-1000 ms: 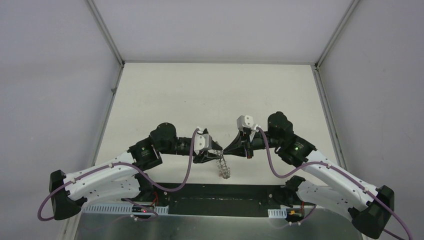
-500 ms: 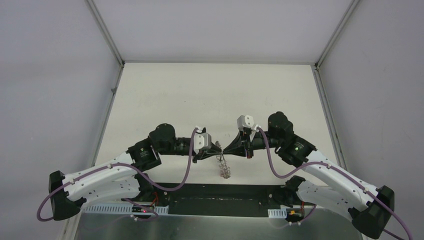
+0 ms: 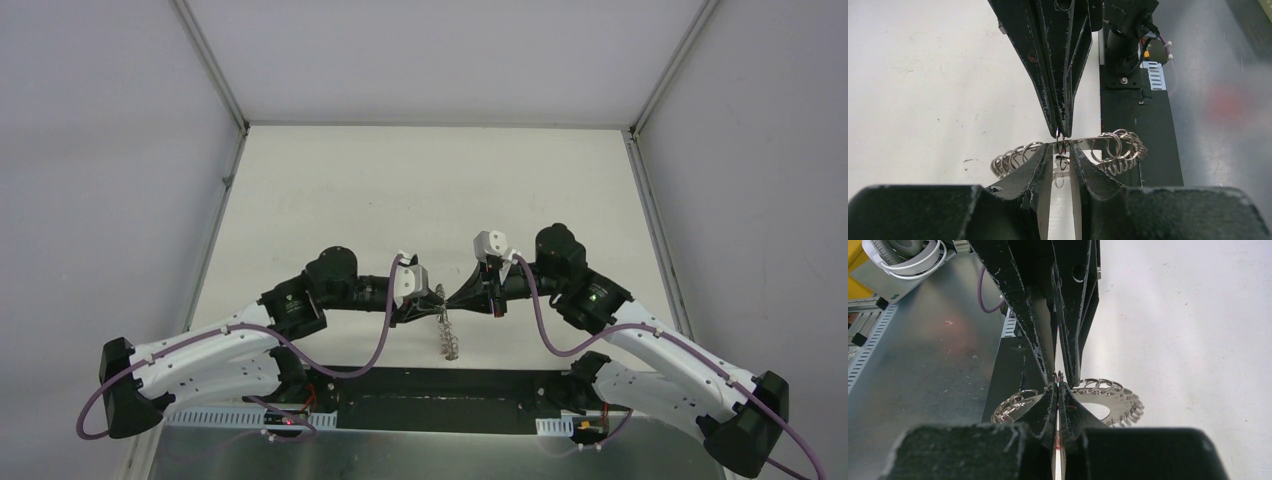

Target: Put the keys on the keyring

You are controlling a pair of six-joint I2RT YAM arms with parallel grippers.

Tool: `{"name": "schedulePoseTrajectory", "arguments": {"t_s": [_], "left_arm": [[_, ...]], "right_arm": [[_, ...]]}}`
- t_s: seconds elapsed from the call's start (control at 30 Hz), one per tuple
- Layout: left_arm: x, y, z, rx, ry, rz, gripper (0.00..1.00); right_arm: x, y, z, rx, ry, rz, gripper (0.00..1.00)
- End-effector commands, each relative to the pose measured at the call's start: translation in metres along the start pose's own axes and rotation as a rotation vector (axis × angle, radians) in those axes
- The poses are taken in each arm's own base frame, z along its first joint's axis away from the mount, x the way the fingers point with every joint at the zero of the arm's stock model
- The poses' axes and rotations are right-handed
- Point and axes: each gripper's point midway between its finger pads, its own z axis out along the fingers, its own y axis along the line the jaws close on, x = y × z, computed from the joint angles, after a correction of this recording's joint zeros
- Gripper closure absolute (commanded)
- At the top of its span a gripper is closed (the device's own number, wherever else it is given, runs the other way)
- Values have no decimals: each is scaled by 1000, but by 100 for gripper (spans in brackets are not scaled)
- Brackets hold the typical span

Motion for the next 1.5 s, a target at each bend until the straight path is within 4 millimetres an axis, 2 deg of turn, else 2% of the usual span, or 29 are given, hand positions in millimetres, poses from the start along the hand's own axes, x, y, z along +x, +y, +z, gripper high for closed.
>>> {"name": "schedulePoseTrajectory", "arguments": {"t_s": [0.0,0.37,0.57,0.67,0.77,0.83,0.9,0.97,1.03,1.13,1.2,1.27,1.47], "left_arm": [[-12,-1,2,-1,-27,-14,81],[-14,2,0,-36,-39,-72,80],[-22,4,1,-46,-73,-60,78],[-22,4,1,-46,-75,-61,86],[-23,2,0,-41,-78,-55,100],[-22,2,-2,-43,-72,-52,100],[-22,3,-4,-50,-66,-43,100],[-17,3,-8,-56,-25,-40,100],[-12,3,-14,-61,29,-30,100],[-7,4,-23,-67,108,-14,100],[-4,3,-28,-64,166,-11,100],[-6,4,-33,-64,215,-18,100],[-1,9,-45,-92,384,-73,100]], "right_arm": [[-26,5,-1,-12,-77,-87,100],[-22,2,0,-4,-66,-73,100],[-21,2,1,-5,-64,-71,100],[-21,2,1,-4,-64,-70,100],[-20,2,1,-3,-63,-69,100],[-21,1,1,2,-62,-69,99],[-21,-1,0,16,-60,-67,88],[-23,-5,-1,48,-56,-63,66],[-26,-8,-4,76,-55,-63,50],[-30,-10,-7,111,-67,-73,35],[-31,-13,-8,129,-68,-71,30],[-31,-14,-8,134,-67,-66,29],[-31,-16,2,113,-74,-26,31]]}}
